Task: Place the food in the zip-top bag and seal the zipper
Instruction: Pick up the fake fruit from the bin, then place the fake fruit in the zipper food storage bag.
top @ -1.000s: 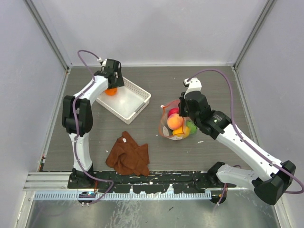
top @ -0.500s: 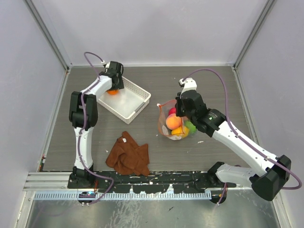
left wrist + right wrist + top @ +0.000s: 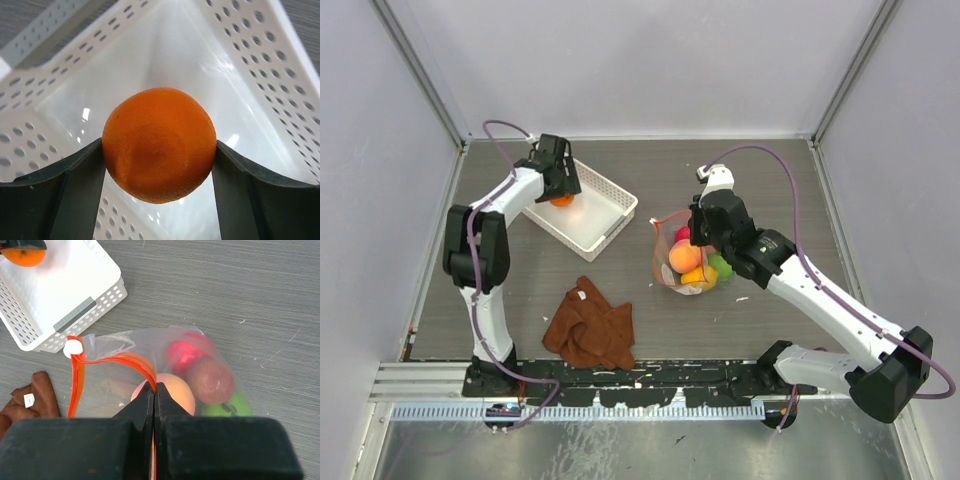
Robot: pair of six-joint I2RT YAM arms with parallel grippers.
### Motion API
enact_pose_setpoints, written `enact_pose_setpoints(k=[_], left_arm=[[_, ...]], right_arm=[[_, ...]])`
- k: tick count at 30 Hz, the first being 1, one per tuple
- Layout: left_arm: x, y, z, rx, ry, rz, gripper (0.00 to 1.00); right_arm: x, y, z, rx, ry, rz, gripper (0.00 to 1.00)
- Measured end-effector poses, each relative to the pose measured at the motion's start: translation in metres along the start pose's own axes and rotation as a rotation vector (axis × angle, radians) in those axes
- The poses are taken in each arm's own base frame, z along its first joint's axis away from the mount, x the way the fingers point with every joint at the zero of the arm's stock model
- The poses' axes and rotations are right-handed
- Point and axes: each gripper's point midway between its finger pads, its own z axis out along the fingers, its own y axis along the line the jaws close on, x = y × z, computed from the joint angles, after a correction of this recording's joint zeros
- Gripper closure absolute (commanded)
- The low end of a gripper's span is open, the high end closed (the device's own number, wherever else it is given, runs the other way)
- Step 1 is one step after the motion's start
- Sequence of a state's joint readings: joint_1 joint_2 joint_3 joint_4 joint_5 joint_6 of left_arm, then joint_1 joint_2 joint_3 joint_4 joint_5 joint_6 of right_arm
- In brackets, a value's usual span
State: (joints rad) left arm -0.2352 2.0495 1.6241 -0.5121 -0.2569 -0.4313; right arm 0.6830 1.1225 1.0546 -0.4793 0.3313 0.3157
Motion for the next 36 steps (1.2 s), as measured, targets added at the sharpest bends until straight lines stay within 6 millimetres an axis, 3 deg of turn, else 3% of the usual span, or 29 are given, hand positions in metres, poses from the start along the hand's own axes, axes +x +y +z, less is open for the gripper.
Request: enact_pose_setpoints(k=[7, 14, 22, 28, 36], left_arm=[[0.006, -0.029, -0.074, 0.190, -0.046, -0.046, 0.49], [0.034, -0.071, -0.151, 0.389, -0.092, 0.006, 0.50], [0.049, -0.084, -0.219, 0.534, -0.151, 0.023, 0.52], [0.071, -0.110, -0.283, 0.705, -0.192, 0.068, 0.53], [0.104, -0.148, -0.334, 0.891, -0.197, 0.138, 0.53]], right_arm=[[-0.001, -0.001, -0.003, -0.002, -0.004, 0.003, 1.00], [-0.004, -0.002, -0.010, -0.007, -0.016, 0.013, 1.00], [-0.006, 0.000, -0.015, -0.019, -0.024, 0.036, 1.00], [-0.007, 0.001, -0.017, -0.031, -0.028, 0.048, 1.00], [-0.006, 0.005, -0.018, -0.048, -0.021, 0.065, 1.00]])
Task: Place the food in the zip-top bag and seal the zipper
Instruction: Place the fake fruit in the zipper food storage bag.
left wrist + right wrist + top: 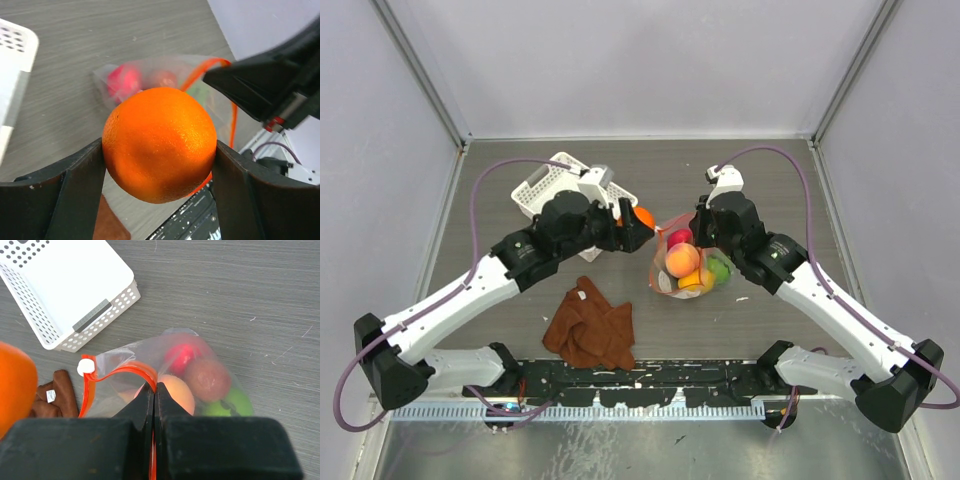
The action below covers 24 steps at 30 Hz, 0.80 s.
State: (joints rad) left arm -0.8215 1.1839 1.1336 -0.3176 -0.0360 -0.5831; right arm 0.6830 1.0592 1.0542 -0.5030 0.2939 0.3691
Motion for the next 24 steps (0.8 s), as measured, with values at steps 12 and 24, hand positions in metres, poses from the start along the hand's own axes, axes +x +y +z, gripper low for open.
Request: enact_pose_setpoints(k=[12, 24], left_arm=[[0.043, -0.060, 0.014, 0.142, 0.047, 0.066, 0.51], [0.090, -0.051, 0.052, 0.057, 0.129, 0.116, 0.32]], right_arm=[[0.002, 0.004, -0.001, -0.023, 0.009, 0.005, 1.00], [0.004, 0.008, -0.002, -0.049, 0.014, 0.010, 1.00]])
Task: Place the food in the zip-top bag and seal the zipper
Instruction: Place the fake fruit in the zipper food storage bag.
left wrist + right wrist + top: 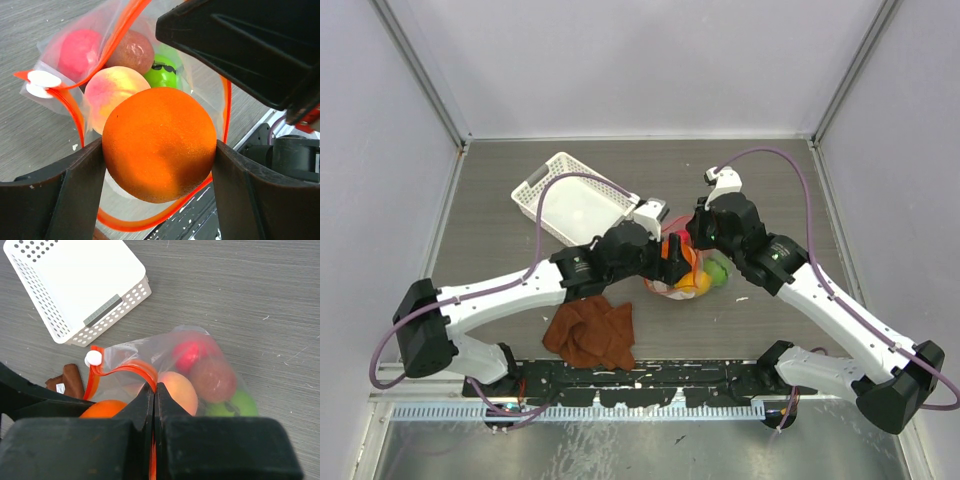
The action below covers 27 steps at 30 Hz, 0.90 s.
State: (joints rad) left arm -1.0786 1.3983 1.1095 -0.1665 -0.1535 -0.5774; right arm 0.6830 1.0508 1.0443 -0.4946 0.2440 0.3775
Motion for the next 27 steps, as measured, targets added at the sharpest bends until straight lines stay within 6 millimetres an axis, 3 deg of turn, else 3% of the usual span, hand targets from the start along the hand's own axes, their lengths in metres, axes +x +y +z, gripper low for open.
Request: enact_pose_setpoints(k=[6, 11, 21, 27], left_arm=[[0.012, 0.000, 0.010, -0.011, 0.032, 0.008, 0.18], [0.009, -0.004, 0.010, -0.002, 0.027, 0.008, 0.03], [0.006, -0.006, 0.006, -0.004, 0.031, 0.007, 0.00], [-0.004, -0.001, -0.023, -0.031, 0.020, 0.006, 0.04]], right_arm=[[-0.001, 0.001, -0.002, -0.006, -0.005, 0.002, 1.00], [-0.002, 0.001, -0.003, -0.007, -0.008, 0.003, 1.00], [-0.002, 0.001, -0.003, -0.006, -0.007, 0.003, 1.00], [-0.002, 0.001, -0.003, -0.006, -0.007, 0.002, 1.00]])
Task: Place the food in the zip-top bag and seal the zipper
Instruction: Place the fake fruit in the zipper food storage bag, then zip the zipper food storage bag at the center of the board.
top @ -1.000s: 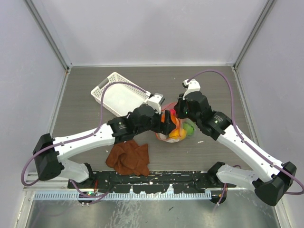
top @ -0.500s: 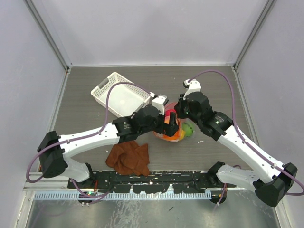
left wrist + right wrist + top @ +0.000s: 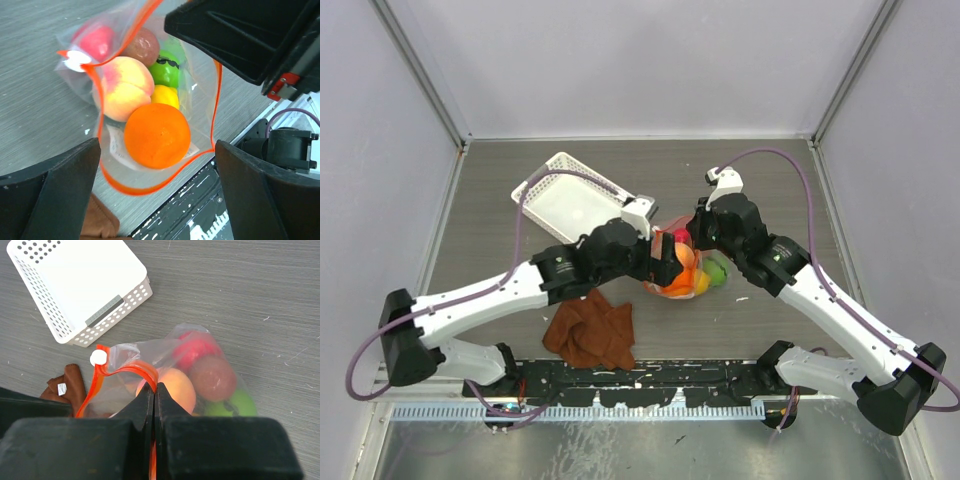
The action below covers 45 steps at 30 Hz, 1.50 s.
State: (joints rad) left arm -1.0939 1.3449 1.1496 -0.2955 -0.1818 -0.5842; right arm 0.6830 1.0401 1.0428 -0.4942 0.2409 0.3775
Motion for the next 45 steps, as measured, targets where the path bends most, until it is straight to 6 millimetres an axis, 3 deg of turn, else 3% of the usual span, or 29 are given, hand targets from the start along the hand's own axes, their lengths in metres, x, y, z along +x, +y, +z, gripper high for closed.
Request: enact_pose_setpoints(k=[5, 8, 15, 20, 25, 34, 40, 45], left_arm=[[-0.015, 0.011, -0.032, -0.048, -0.047, -0.013, 0.12], [-0.017, 0.018, -0.038, -0.085, -0.058, -0.025, 0.21], [0.008, 0.037, -0.019, -0.164, 0.013, -0.028, 0.52], [0.032, 0.052, 0.001, -0.218, 0.082, -0.018, 0.67], [0.039, 0.054, 0.007, -0.230, 0.102, -0.019, 0.99], [0.033, 0.044, -0.002, -0.185, 0.092, -0.048, 1.00], [-0.009, 0.011, -0.039, -0.046, 0.007, -0.095, 1.00], [-0.031, 0.006, -0.053, 0.014, -0.024, -0.177, 1.00]], right_arm=[[0.000, 0.000, 0.000, 0.000, 0.000, 0.000, 1.00], [0.001, 0.000, 0.000, 0.000, 0.001, 0.000, 1.00], [0.001, 0.000, 0.000, 0.001, 0.002, 0.000, 1.00], [0.001, -0.001, 0.000, 0.001, 0.003, -0.001, 1.00], [0.003, -0.001, 0.001, 0.003, 0.005, -0.001, 0.99], [0.003, -0.006, 0.000, 0.025, 0.007, -0.027, 0.98], [-0.009, -0.017, -0.006, 0.080, -0.015, -0.090, 0.96], [-0.011, -0.018, -0.006, 0.081, -0.014, -0.128, 0.96]])
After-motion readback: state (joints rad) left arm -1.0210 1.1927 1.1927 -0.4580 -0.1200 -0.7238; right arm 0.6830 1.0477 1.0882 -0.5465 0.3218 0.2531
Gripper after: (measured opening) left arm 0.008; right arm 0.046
